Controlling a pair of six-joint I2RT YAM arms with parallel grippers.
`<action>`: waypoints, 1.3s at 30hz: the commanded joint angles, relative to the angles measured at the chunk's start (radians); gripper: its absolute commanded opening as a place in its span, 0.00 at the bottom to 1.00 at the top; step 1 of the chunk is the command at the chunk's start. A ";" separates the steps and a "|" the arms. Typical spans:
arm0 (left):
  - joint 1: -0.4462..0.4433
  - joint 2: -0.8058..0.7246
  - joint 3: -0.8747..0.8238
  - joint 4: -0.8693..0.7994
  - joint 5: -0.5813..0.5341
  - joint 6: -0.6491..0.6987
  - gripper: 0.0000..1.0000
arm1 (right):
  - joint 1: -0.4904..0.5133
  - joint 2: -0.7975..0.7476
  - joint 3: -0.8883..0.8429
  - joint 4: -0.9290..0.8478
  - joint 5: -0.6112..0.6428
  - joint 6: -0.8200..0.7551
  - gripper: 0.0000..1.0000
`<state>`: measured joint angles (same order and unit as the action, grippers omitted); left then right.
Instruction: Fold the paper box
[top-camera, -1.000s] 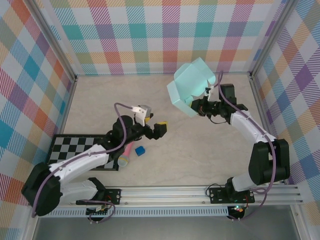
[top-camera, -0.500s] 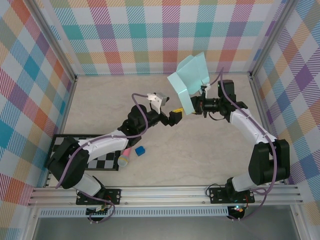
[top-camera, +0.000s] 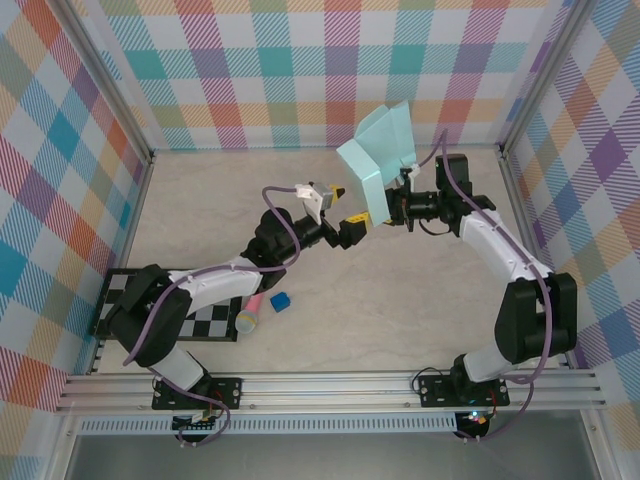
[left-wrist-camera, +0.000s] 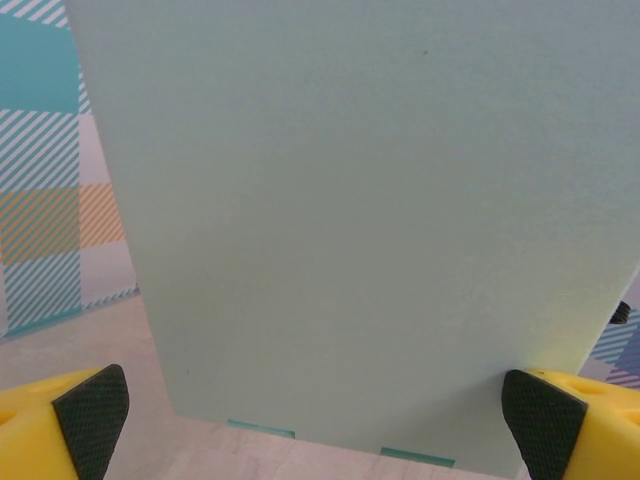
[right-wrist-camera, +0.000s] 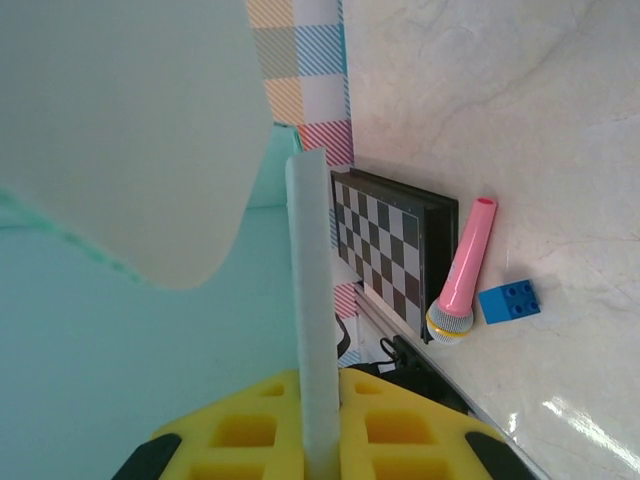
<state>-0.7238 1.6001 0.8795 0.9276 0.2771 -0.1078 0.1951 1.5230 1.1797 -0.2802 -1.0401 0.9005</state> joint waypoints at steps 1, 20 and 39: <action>-0.020 0.044 0.033 0.036 0.131 0.016 1.00 | 0.036 0.018 0.046 -0.034 -0.067 -0.026 0.07; -0.049 0.063 0.013 0.075 0.063 0.024 1.00 | 0.037 0.060 0.105 -0.028 -0.059 -0.023 0.06; -0.022 0.076 -0.032 0.151 -0.254 0.003 1.00 | 0.059 0.072 0.107 -0.047 -0.003 -0.043 0.05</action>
<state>-0.7605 1.6627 0.8345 1.0016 0.1287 -0.0776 0.2321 1.5898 1.2629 -0.3172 -1.0096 0.8818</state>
